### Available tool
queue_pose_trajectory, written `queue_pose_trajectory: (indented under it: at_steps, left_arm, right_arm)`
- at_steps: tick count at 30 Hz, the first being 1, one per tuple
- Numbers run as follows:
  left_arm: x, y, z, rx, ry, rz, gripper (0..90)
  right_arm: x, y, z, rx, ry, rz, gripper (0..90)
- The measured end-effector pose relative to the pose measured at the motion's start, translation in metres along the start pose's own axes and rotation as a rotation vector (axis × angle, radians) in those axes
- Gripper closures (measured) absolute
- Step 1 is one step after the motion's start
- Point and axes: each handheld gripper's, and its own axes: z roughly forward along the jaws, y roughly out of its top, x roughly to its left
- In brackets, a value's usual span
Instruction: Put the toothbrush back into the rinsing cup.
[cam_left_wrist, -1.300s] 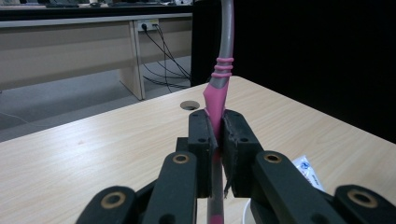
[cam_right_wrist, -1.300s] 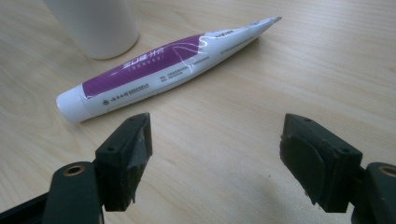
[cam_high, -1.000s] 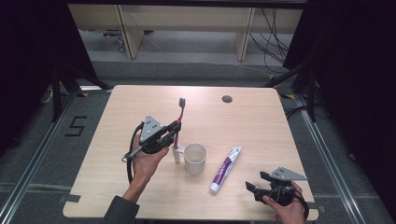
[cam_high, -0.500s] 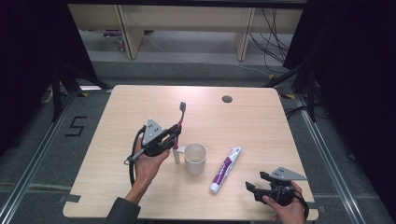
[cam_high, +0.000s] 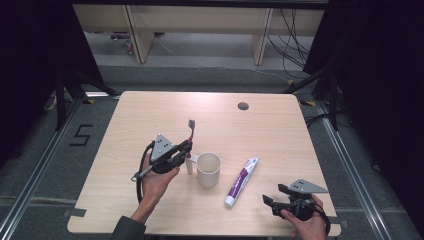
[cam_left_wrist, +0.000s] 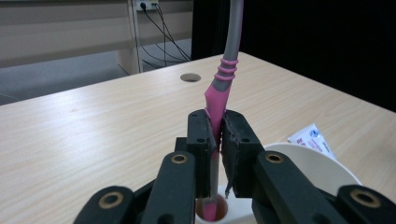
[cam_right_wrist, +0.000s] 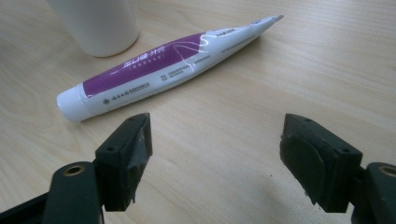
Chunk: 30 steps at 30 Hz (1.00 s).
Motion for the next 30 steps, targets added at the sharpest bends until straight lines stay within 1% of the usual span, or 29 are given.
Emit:
queue_pose_trajectory:
  at_steps: [6,7,9,10,22,23,25,26,28,30]
  left_arm:
    - [0.0,-0.008,0.0,0.021,-0.01,-0.006,80.7]
    - [0.001,-0.01,-0.001,0.026,-0.012,-0.002,80.6]
    - [0.001,-0.011,0.0,0.024,-0.021,-0.002,80.4]
    - [0.0,-0.012,-0.001,0.033,-0.014,-0.003,80.3]
    - [0.002,-0.017,-0.001,0.046,-0.032,-0.007,77.5]
    - [0.001,-0.018,-0.002,0.054,-0.031,-0.01,77.2]
    - [0.001,-0.018,-0.002,0.052,-0.038,-0.015,74.2]
    - [0.001,-0.018,-0.003,0.053,-0.034,-0.014,72.2]
    - [0.001,-0.017,-0.004,0.048,-0.039,-0.012,70.1]
    - [0.0,-0.016,-0.006,0.049,-0.032,-0.016,63.7]
  right_arm:
    - [0.0,0.0,0.0,0.001,0.0,0.003,26.3]
    - [0.0,0.0,0.0,0.001,0.0,0.002,26.3]
    - [0.0,0.0,0.0,0.001,0.003,0.002,26.3]
    - [0.0,0.0,0.0,0.002,0.001,0.001,26.3]
    - [0.0,0.0,0.0,0.001,0.0,-0.002,26.3]
    - [0.0,0.0,0.0,0.002,0.001,-0.001,26.3]
    - [0.0,0.0,0.0,0.002,0.001,-0.001,26.3]
    - [0.0,0.0,0.0,0.002,0.002,0.0,26.3]
    - [0.0,0.0,0.0,0.002,0.001,-0.002,26.3]
    - [0.0,0.0,0.0,0.001,0.001,-0.002,26.3]
